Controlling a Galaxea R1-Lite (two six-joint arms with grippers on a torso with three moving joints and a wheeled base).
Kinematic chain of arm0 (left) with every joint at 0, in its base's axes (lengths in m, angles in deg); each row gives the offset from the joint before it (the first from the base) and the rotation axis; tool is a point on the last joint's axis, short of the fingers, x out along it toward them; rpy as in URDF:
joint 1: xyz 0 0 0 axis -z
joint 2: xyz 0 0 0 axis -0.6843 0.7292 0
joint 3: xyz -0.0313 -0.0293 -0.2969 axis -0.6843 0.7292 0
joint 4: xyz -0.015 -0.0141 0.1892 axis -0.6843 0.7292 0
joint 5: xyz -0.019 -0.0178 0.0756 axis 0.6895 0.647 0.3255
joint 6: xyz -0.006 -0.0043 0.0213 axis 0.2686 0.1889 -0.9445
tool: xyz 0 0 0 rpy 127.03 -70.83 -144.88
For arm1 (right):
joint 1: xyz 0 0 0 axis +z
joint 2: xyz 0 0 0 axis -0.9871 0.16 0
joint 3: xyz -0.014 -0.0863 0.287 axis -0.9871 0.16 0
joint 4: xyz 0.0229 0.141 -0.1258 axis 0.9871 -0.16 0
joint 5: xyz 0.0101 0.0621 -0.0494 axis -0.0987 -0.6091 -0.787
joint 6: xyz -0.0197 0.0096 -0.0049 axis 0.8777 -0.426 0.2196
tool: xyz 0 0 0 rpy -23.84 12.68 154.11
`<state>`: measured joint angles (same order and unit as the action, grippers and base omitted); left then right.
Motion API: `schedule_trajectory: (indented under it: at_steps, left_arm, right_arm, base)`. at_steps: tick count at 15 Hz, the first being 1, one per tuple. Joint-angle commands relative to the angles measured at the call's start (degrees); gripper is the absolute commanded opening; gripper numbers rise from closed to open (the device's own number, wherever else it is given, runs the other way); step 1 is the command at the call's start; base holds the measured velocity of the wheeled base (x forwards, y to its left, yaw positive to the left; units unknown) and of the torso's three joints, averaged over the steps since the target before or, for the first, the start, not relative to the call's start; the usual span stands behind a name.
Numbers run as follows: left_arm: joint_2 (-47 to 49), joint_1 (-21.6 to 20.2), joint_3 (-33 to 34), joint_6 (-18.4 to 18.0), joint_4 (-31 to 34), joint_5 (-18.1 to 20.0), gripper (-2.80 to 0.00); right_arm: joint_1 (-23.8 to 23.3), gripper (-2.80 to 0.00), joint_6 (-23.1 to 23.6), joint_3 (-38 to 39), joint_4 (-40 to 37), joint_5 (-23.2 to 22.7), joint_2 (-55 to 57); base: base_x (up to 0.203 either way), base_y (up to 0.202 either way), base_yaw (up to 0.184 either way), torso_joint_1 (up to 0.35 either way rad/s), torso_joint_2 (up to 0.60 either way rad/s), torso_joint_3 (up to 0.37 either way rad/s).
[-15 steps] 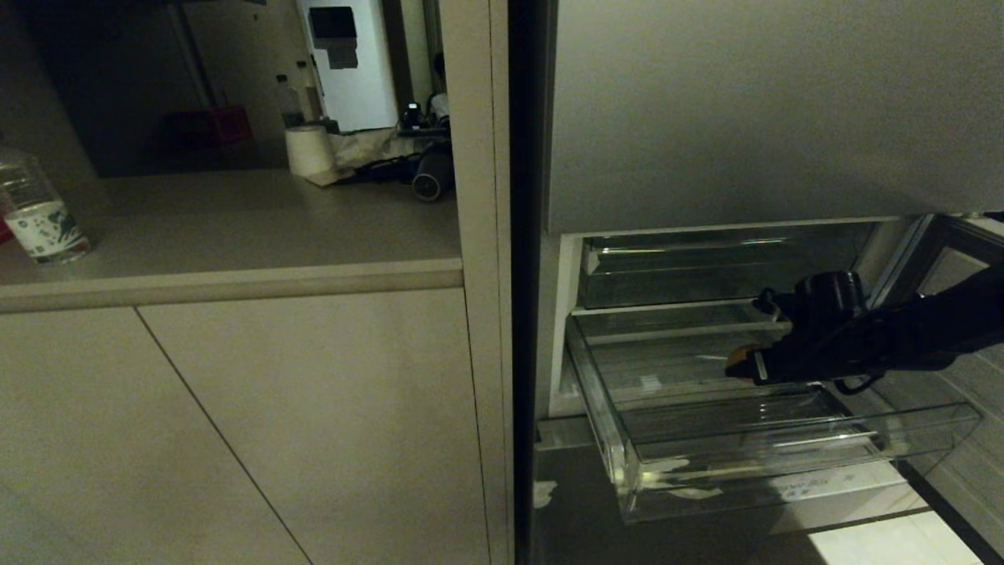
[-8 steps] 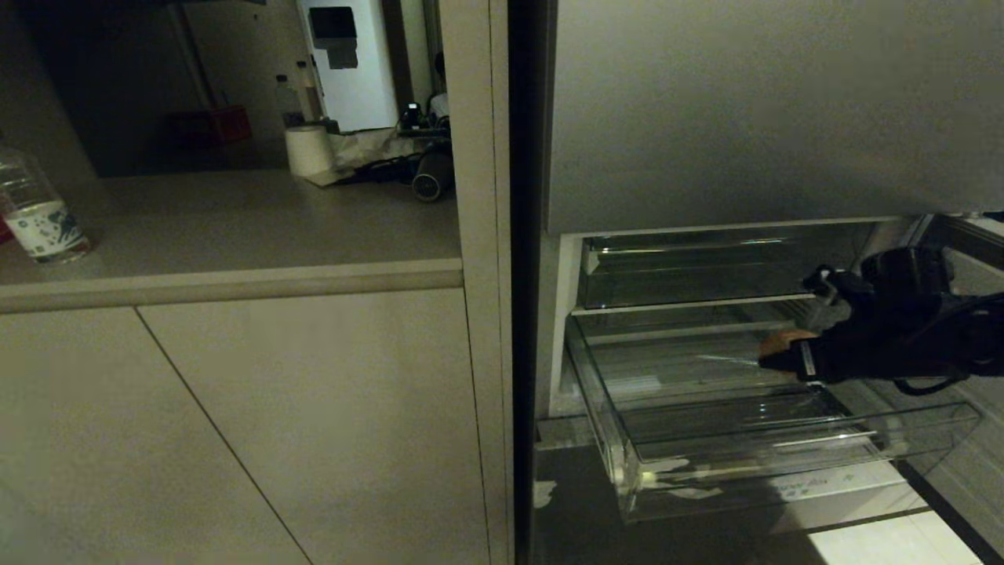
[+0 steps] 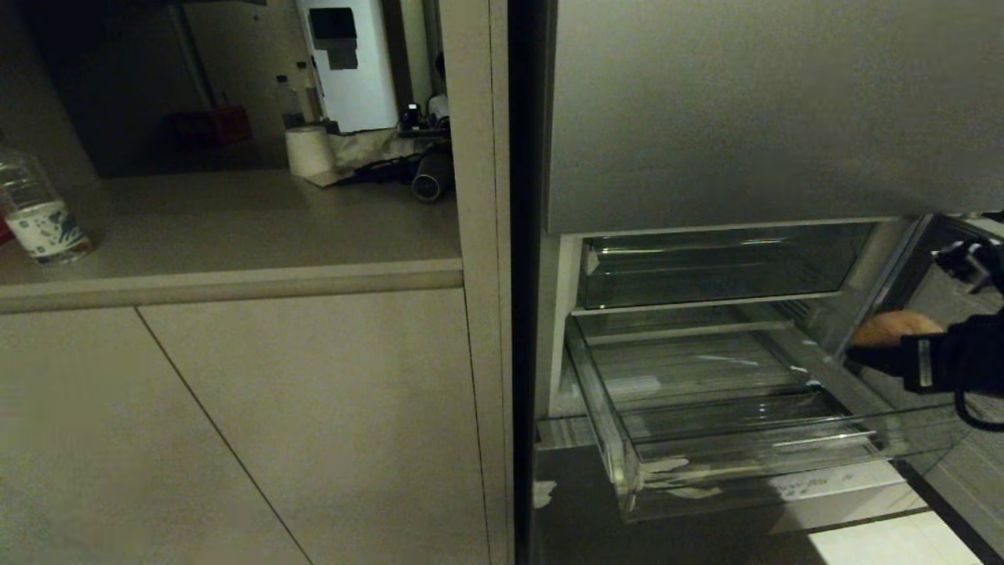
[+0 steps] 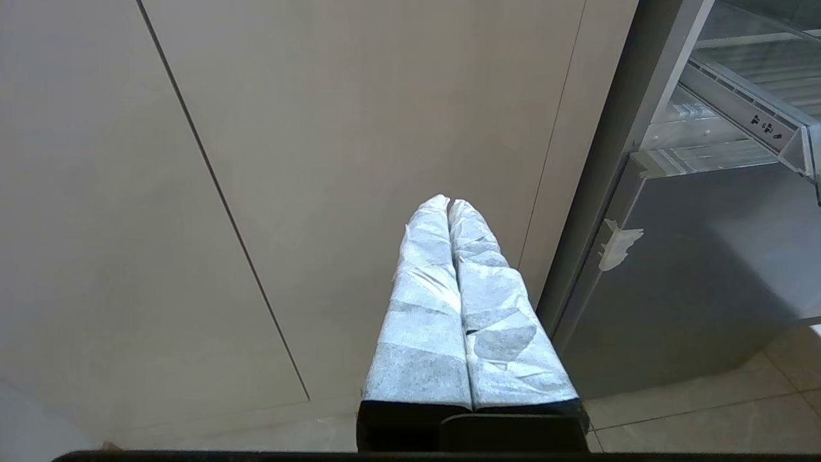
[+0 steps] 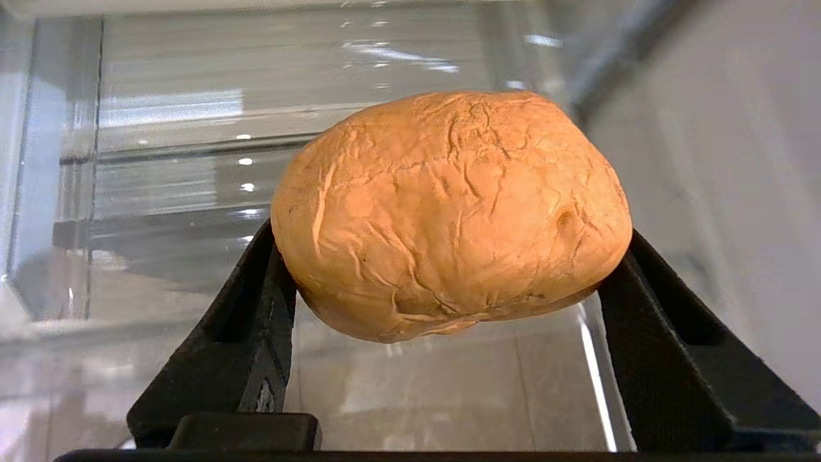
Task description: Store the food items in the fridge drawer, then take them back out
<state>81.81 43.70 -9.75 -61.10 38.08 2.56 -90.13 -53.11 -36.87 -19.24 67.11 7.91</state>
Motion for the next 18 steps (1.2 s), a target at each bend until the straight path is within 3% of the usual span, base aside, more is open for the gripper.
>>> schedule_trajectory:
  at_steps: [1, 5, 8, 12, 18]
  left_arm:
    - [0.0, 0.0, 0.0, 0.0, 0.0, 0.0, -2.80]
    - [0.0, 0.0, 0.0, 0.0, 0.0, 0.0, -2.80]
    - [0.0, 0.0, 0.0, 0.0, 0.0, 0.0, -2.80]
    - [0.0, 0.0, 0.0, 0.0, 0.0, 0.0, -2.80]
    - [0.0, 0.0, 0.0, 0.0, 0.0, 0.0, -2.80]
  right_arm:
    - [-1.1, -2.80, -0.7, 5.0, -0.1, 0.4, -13.6]
    - [-2.5, -2.80, -1.2, 14.6, -0.4, 0.7, -32.4]
    - [-2.6, -2.80, 2.3, 24.7, 5.8, 2.2, -42.2]
    - [-2.7, -2.80, 6.8, 30.7, 9.5, 4.6, -50.1]
    - [-2.4, -2.80, 7.4, 35.3, 12.6, 5.1, -51.7]
  base:
    - [0.000, 0.000, 0.000, 0.000, 0.00, 0.000]
    - [0.000, 0.000, 0.000, 0.000, 0.00, 0.000]
    - [0.000, 0.000, 0.000, 0.000, 0.00, 0.000]
    - [0.000, 0.000, 0.000, 0.000, 0.00, 0.000]
    - [0.001, 0.003, -0.027, 0.001, 0.00, 0.002]
